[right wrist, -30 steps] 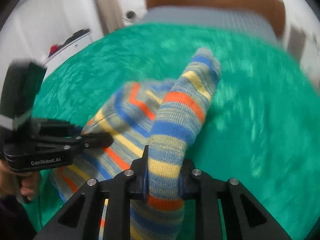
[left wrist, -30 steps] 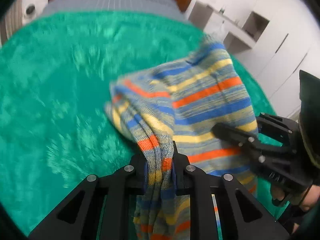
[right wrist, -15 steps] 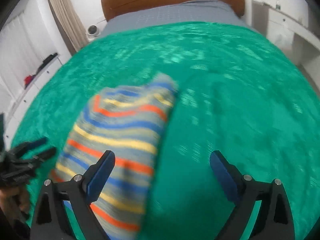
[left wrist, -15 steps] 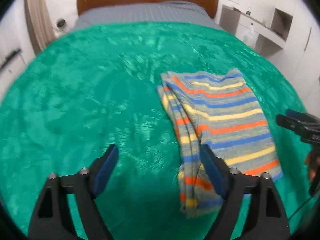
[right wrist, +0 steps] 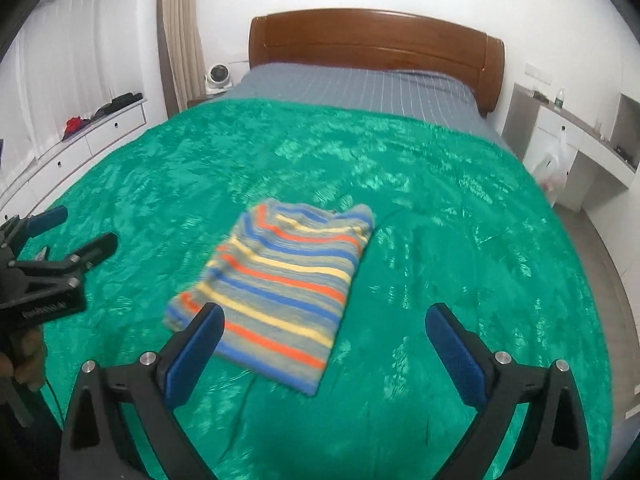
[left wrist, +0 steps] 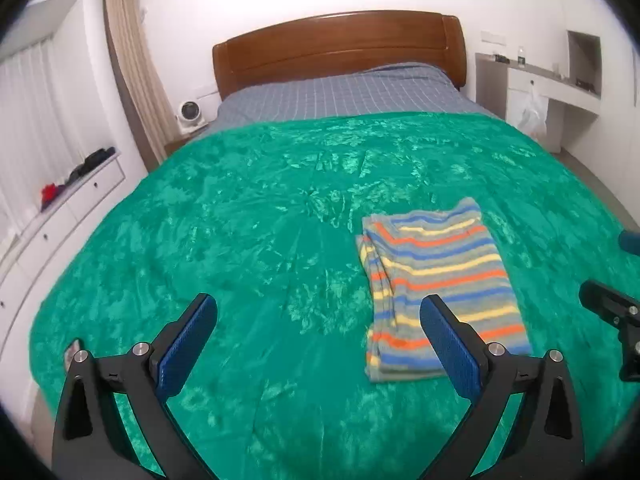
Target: Fold small clothes
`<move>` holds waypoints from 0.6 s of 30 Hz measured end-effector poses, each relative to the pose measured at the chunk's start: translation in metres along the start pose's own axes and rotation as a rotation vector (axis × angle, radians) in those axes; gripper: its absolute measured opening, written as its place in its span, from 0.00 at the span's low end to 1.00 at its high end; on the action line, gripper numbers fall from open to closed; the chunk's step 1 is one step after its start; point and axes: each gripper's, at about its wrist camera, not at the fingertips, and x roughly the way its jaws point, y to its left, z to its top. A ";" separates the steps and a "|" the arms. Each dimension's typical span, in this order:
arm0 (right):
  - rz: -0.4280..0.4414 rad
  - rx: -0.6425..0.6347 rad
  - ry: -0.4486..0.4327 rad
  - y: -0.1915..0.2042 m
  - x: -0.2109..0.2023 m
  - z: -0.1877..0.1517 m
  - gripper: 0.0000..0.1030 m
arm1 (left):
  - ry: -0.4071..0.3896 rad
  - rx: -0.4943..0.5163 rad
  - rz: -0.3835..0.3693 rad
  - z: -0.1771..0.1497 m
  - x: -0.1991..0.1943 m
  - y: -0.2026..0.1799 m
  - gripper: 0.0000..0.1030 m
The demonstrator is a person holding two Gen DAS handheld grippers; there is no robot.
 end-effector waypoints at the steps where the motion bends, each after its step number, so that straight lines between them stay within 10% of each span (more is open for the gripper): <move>1: -0.003 0.001 0.000 0.003 -0.006 -0.001 0.98 | 0.008 0.000 -0.001 -0.001 -0.006 0.000 0.99; 18: -0.102 0.037 0.117 0.032 -0.059 -0.053 0.99 | 0.156 -0.081 -0.118 -0.036 -0.048 0.003 0.99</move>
